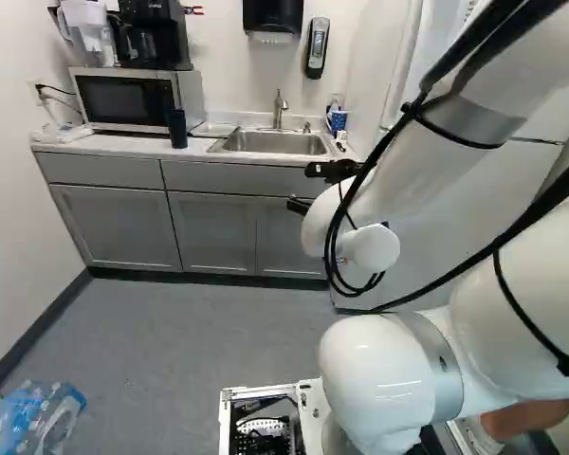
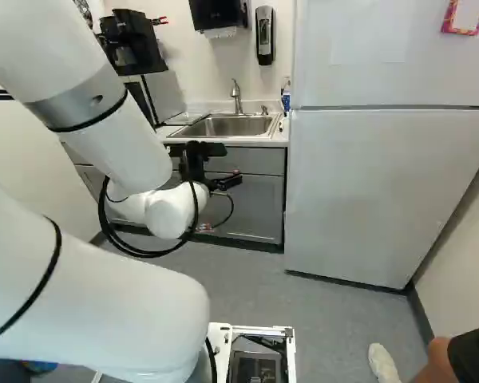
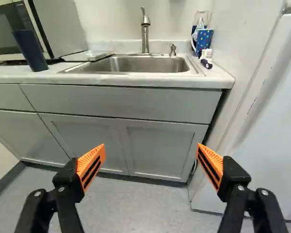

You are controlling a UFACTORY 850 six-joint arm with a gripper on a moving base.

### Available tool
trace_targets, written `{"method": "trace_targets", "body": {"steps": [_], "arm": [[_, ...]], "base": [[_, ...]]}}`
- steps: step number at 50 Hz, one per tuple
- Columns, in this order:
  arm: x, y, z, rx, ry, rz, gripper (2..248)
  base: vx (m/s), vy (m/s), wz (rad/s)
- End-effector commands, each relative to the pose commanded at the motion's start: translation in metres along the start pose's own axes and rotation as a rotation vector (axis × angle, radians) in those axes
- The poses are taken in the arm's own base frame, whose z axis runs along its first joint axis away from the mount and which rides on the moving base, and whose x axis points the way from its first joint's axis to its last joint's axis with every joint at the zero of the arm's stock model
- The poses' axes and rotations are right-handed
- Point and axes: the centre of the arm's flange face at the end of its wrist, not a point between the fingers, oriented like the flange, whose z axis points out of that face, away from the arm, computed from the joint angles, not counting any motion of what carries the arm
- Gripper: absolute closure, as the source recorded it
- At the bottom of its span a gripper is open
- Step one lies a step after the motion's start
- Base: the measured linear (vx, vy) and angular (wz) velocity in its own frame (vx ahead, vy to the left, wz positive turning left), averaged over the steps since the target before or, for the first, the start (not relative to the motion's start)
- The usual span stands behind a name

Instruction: Rinse the cup and place it in the tray

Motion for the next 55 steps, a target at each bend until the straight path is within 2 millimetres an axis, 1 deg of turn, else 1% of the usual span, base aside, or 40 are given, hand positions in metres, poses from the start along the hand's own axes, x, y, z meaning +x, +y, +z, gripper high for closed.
{"method": "trace_targets", "body": {"steps": [55], "arm": [[0.066,0.006,0.027,-0.018,0.134,0.004,3]], "base": [[0.000,0.000,0.000]]}}
